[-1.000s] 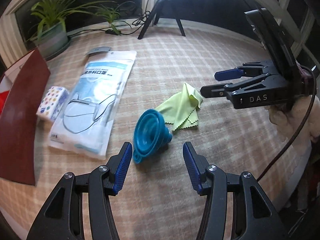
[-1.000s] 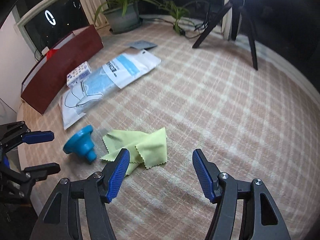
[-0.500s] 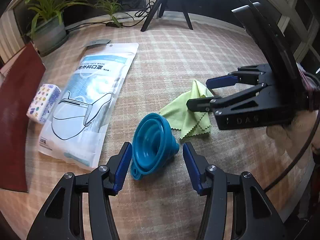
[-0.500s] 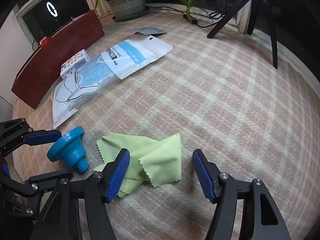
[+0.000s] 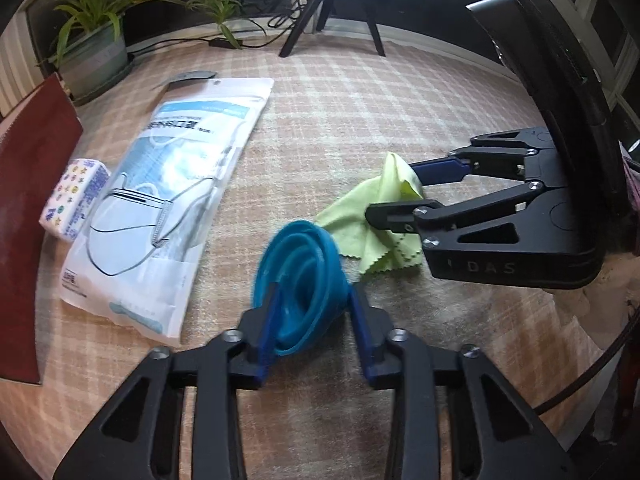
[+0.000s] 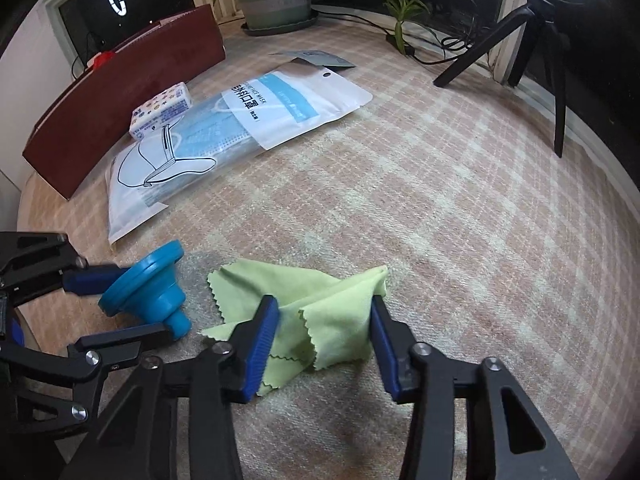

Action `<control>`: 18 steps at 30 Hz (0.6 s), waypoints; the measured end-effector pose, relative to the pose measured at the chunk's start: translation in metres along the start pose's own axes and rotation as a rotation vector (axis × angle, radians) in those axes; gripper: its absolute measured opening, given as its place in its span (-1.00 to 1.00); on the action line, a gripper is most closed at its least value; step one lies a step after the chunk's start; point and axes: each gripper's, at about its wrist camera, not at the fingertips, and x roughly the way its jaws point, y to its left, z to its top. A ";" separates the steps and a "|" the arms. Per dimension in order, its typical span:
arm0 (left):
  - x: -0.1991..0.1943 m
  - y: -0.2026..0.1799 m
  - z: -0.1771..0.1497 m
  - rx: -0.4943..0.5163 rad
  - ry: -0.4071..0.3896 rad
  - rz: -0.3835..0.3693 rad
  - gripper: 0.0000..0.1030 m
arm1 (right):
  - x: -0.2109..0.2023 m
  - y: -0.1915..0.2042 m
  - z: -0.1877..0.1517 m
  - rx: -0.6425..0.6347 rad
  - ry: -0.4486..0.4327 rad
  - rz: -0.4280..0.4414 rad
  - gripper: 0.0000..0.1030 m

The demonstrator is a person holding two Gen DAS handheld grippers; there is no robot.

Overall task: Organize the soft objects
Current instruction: 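Grasp the blue funnel with the left gripper while the right gripper grasps the green cloth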

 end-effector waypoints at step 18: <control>-0.030 0.019 -0.002 -0.101 -0.058 -0.076 -0.77 | -0.032 0.008 0.003 0.044 -0.048 0.027 -0.89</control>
